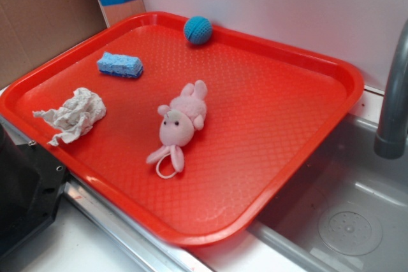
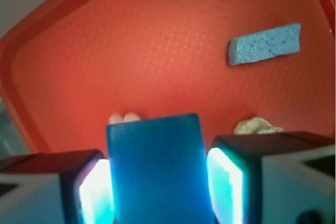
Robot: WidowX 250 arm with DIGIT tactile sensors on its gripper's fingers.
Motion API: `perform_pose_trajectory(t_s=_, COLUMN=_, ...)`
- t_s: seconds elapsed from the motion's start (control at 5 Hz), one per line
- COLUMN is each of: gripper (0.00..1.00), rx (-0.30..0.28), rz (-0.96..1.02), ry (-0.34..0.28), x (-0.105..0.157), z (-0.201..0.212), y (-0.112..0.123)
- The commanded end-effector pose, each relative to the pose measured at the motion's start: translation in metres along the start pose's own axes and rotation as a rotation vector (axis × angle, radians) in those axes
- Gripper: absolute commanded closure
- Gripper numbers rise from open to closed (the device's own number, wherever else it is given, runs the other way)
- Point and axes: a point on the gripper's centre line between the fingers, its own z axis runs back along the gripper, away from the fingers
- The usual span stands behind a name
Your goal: Grab the blue block.
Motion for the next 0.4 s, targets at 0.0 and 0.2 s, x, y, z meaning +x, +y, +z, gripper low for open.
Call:
perform_pose_trajectory(t_s=0.0, gripper=1.00, rx=-0.055, rz=-0.184, ry=-0.135, x=-0.0207, z=0.0450, y=0.0043)
perform_pose_trajectory(t_s=0.2, gripper=1.00, rx=-0.061, rz=-0.114, ry=-0.115, x=-0.0153, z=0.0386, y=0.0073)
